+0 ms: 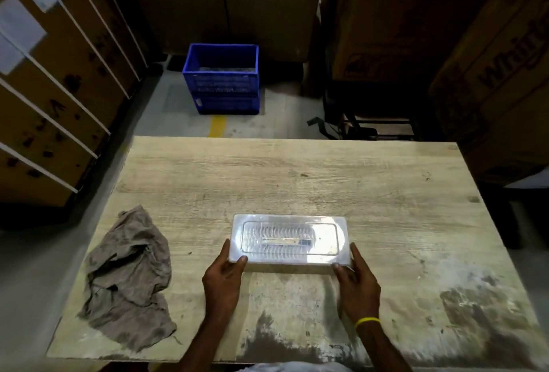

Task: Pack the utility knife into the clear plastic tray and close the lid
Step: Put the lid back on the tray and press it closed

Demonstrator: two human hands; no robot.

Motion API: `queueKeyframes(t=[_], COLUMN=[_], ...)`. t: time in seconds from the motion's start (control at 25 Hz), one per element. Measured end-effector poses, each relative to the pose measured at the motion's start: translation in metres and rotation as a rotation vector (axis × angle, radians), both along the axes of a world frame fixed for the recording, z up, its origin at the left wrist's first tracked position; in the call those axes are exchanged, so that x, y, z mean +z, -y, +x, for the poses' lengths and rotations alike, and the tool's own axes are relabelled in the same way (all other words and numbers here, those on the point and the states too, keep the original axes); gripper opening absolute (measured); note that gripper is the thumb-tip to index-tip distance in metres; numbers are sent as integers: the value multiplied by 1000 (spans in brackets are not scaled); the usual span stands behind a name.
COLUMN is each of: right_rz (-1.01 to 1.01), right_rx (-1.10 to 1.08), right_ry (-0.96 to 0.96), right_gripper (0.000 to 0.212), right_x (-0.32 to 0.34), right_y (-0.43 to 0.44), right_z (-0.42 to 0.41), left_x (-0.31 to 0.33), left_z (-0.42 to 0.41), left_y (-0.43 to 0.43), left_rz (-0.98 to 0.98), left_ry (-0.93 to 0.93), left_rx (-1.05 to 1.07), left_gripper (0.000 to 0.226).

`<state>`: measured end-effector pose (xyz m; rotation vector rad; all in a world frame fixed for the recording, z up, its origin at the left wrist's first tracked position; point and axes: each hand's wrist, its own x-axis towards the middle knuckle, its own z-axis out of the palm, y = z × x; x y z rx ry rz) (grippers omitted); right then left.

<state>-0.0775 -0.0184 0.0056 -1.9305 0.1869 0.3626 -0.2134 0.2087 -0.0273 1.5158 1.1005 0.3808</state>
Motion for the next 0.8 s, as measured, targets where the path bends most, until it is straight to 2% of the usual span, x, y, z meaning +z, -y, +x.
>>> queueKeyframes(t=[0.4, 0.8], right_rz=[-17, -39], right_rx=[5, -11], right_ry=[-5, -26], right_gripper=[59, 59], right_x=[4, -9], right_y=[-48, -53], right_z=[68, 79], left_x=[22, 22], left_z=[68, 74], left_y=[-47, -48], left_rz=[111, 89], left_ry=[16, 4], left_rx=[-73, -70], left_gripper=[47, 58])
